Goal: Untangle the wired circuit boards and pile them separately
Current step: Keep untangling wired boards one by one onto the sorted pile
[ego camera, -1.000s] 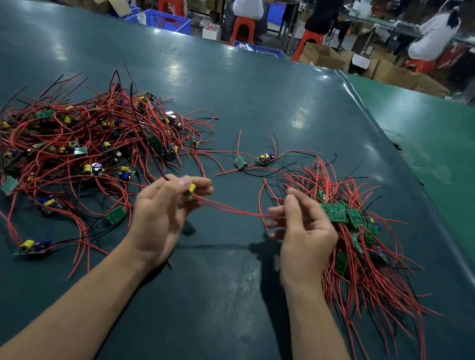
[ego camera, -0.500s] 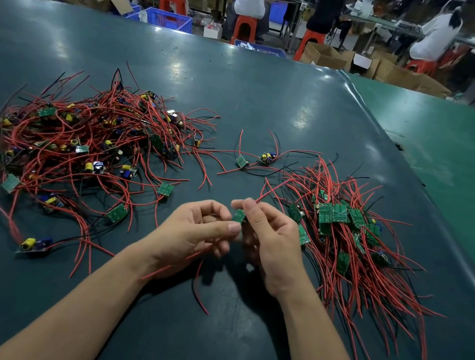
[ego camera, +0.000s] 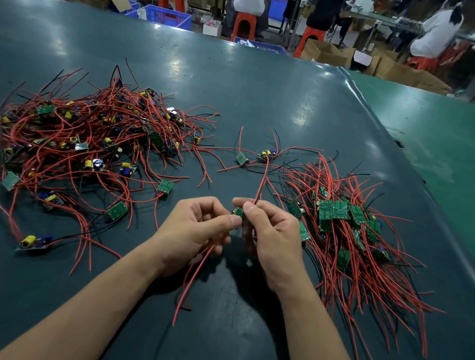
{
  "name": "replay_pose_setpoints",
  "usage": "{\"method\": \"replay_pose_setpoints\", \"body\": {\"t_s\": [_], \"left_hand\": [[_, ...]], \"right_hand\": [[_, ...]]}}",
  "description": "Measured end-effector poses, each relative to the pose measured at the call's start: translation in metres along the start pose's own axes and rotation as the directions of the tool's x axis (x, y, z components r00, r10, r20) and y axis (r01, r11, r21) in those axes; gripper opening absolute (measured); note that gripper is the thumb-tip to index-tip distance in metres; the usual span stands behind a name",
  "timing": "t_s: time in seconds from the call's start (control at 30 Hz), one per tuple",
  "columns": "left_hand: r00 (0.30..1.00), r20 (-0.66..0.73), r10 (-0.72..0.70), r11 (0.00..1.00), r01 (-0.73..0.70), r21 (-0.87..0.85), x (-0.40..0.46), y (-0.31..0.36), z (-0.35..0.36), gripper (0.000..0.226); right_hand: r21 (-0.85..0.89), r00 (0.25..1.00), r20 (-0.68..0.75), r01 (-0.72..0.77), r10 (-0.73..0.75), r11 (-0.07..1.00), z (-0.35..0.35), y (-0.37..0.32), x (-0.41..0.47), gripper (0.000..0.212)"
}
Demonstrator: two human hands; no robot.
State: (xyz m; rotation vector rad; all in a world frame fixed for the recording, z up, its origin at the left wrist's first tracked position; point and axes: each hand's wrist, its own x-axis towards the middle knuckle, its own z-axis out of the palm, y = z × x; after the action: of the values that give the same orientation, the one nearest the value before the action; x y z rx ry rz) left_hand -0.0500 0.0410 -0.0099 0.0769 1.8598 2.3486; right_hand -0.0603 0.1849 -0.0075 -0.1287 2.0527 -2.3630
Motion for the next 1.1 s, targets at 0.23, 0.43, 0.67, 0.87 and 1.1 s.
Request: {"method": "replay_pose_setpoints", "body": {"t_s": [0.23,0.43,0.67,0.87,1.1], "left_hand": [[0.997,0.037,-0.062,0.998,0.061,0.029,-0.002,0.007,0.000,0.028],[0.989,0.075,-0.129,0.992,0.129,0.011,-0.005,0.011,-0.001,0.023],[0.999,0.036,-0.021,0.998,0.023,-0.054,-0.003,0.005,0.001,0.022],[0.999,0.037,0.032,0.999,-0.033,0.033,-0.006,0.002,0.002,0.020],[1.000,0.006,-0.019,0.999,0.018,0.048,-0.005,0.006,0.001,0.019]], "right_hand": [[0.018,0.993,-0.084,0.089,-0.087,0.996,-0.009,0.000,0.003,0.024],[-0.163,0.957,-0.198,0.180,-0.211,0.970,-0.006,0.002,0.003,0.025],[0.012,0.994,-0.108,0.035,-0.033,0.999,-0.011,-0.003,0.003,0.015],[-0.050,0.999,-0.046,-0.009,0.007,0.999,-0.013,-0.001,0.001,0.021],[0.020,0.999,-0.034,-0.009,0.010,1.000,-0.011,-0.003,0.002,0.022]]}}
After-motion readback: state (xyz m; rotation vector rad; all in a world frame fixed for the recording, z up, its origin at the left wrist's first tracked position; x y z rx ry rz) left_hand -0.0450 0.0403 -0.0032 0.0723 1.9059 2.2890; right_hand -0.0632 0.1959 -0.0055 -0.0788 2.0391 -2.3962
